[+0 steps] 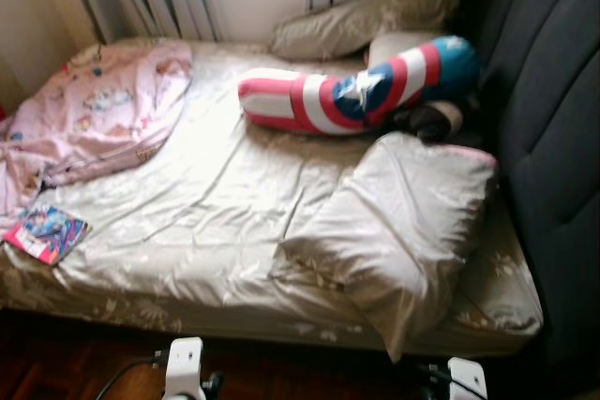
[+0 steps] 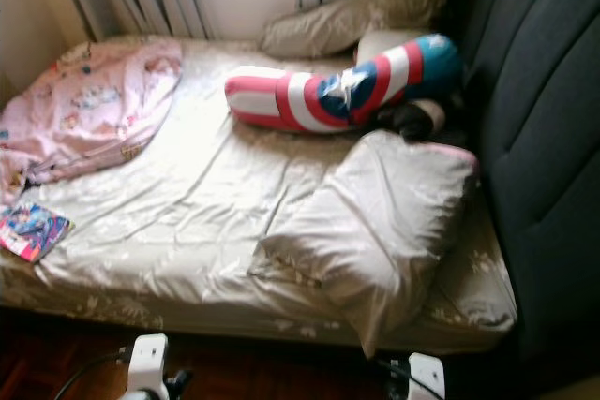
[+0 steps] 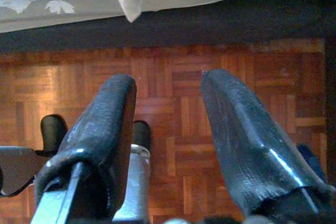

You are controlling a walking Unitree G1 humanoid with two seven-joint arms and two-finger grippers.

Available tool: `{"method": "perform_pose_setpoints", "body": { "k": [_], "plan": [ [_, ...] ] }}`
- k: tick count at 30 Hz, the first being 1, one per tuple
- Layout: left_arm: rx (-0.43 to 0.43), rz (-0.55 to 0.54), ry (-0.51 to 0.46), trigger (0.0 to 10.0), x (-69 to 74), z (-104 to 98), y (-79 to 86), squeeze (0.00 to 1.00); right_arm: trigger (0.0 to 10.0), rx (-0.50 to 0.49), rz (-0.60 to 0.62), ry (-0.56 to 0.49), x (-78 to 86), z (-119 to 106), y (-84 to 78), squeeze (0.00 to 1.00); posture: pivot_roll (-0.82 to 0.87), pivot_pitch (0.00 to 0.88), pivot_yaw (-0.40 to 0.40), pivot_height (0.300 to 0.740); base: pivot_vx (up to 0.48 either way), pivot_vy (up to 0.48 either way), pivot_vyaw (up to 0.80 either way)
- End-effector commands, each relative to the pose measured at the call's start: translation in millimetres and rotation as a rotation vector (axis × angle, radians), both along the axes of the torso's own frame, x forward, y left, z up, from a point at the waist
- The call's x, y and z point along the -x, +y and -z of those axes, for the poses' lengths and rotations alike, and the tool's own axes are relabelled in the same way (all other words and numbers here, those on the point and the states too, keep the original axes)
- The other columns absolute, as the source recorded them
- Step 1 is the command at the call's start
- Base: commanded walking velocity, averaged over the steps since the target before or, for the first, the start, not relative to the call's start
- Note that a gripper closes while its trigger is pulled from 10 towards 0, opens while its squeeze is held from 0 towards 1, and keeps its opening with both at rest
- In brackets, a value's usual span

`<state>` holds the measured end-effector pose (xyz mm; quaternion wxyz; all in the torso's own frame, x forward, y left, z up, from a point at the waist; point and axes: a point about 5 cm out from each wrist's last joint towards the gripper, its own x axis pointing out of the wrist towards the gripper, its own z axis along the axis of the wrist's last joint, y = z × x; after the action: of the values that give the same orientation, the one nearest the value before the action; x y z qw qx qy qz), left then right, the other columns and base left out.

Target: Clean up the room

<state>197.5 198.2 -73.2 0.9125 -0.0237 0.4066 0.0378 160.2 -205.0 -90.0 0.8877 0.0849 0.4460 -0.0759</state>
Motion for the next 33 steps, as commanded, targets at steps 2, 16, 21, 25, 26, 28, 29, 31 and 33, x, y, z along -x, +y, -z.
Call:
{"method": "perform_pose_setpoints", "body": {
  "k": [2, 16, 21, 25, 26, 28, 29, 31, 33],
  "plan": [
    [0.003, -0.015, 0.008, 10.0, 1.4, 1, 1.2, 0.00, 10.0, -0.007, 0.017, 0.009, 1.6, 1, 0.5, 0.00, 0.07, 0.046, -0.019, 0.740, 0.000, 0.000, 0.00],
    [0.017, -0.010, 0.025, 10.0, 0.9, 3, -15.1, 0.00, 10.0, 0.005, 0.016, -0.003, 0.1, 0, 0.0, 0.00, 0.08, 0.044, -0.021, 0.740, 0.000, 0.000, -0.24],
    [0.015, -0.011, 0.025, 10.0, 2.0, 3, -11.7, 0.00, 10.0, 0.006, 0.019, -0.006, 0.0, 0, -0.3, 0.00, 0.08, 0.043, -0.021, 0.740, 0.000, 0.000, 0.00],
    [0.015, -0.015, 0.025, 10.0, 2.1, 3, -9.8, 0.00, 10.0, 0.009, 0.023, -0.006, 0.0, 0, -0.7, 0.00, 0.08, 0.041, -0.024, 0.740, 0.292, 0.000, 0.00],
    [0.014, -0.016, 0.025, 10.0, 2.0, 3, -9.7, 0.00, 10.0, 0.008, 0.027, -0.006, 0.1, 0, -0.8, 0.00, 0.08, 0.041, -0.024, 0.740, 0.307, 0.000, 0.00],
    [0.014, -0.017, 0.024, 10.0, 1.9, 3, -9.8, 0.00, 10.0, 0.011, 0.029, -0.003, 0.3, 0, -1.2, 0.00, 0.08, 0.040, -0.025, 0.740, 0.317, 0.000, 0.00],
    [0.014, -0.017, 0.024, 10.0, 1.8, 3, -9.8, 0.00, 10.0, 0.013, 0.031, -0.004, 0.2, 0, -1.3, 0.00, 0.08, 0.040, -0.025, 0.740, 0.326, 0.000, -0.61],
    [0.014, -0.019, 0.024, 10.0, 1.8, 3, -9.8, 0.00, 10.0, 0.017, 0.035, -0.004, 0.3, 0, -1.7, 0.00, 0.08, 0.040, -0.025, 0.740, 0.326, 0.000, -0.68],
    [0.015, -0.021, 0.024, 10.0, 1.8, 3, -9.9, 0.00, 10.0, 0.018, 0.033, -0.011, -0.2, -1, -1.8, 0.00, 0.08, 0.040, -0.025, 0.740, 0.326, 0.000, -0.37]
  ]
}}
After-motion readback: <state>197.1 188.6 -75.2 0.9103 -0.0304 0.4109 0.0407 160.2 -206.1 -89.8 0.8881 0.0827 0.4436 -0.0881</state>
